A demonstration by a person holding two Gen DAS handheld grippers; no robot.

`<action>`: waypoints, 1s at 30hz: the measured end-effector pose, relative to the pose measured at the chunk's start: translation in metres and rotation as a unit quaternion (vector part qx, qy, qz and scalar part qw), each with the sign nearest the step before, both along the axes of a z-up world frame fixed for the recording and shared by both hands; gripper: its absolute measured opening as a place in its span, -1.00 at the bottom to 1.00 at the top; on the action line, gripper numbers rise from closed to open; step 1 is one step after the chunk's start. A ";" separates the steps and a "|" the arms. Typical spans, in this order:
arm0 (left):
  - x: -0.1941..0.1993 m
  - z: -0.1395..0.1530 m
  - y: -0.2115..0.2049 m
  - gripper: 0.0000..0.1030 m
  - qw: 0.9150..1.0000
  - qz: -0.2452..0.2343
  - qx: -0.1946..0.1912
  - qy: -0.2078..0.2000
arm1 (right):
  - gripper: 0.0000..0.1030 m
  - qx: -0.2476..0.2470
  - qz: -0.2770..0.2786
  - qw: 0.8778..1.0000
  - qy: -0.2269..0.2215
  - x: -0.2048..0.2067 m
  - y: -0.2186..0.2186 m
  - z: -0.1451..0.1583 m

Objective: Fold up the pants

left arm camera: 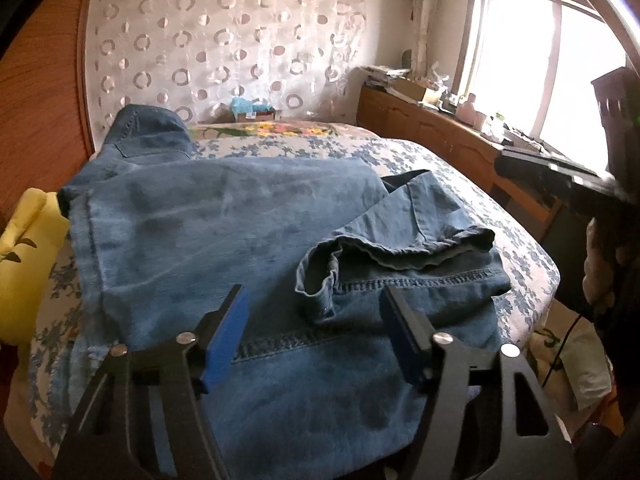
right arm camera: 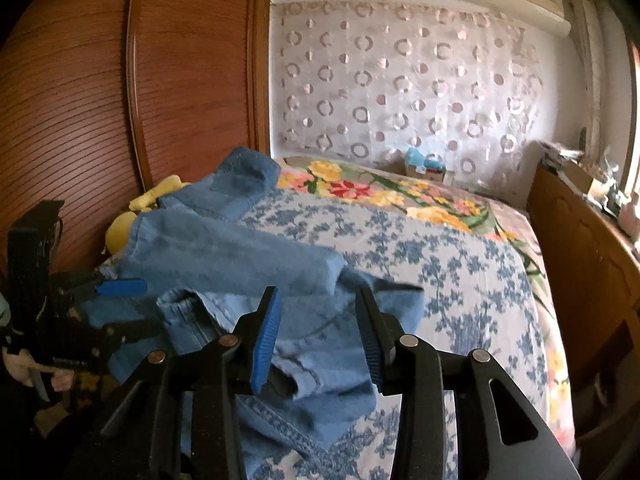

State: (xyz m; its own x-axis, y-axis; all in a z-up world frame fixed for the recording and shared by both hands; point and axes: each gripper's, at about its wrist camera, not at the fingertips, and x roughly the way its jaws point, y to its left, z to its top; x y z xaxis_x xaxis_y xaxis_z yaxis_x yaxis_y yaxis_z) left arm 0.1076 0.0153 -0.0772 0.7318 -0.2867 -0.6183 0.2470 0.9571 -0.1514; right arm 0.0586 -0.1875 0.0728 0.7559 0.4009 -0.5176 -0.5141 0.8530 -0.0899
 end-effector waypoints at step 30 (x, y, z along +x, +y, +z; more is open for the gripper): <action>0.013 0.005 -0.019 -0.82 0.999 -0.028 0.023 0.011 | -0.84 0.036 -0.002 0.995 0.097 -0.006 0.016 -0.015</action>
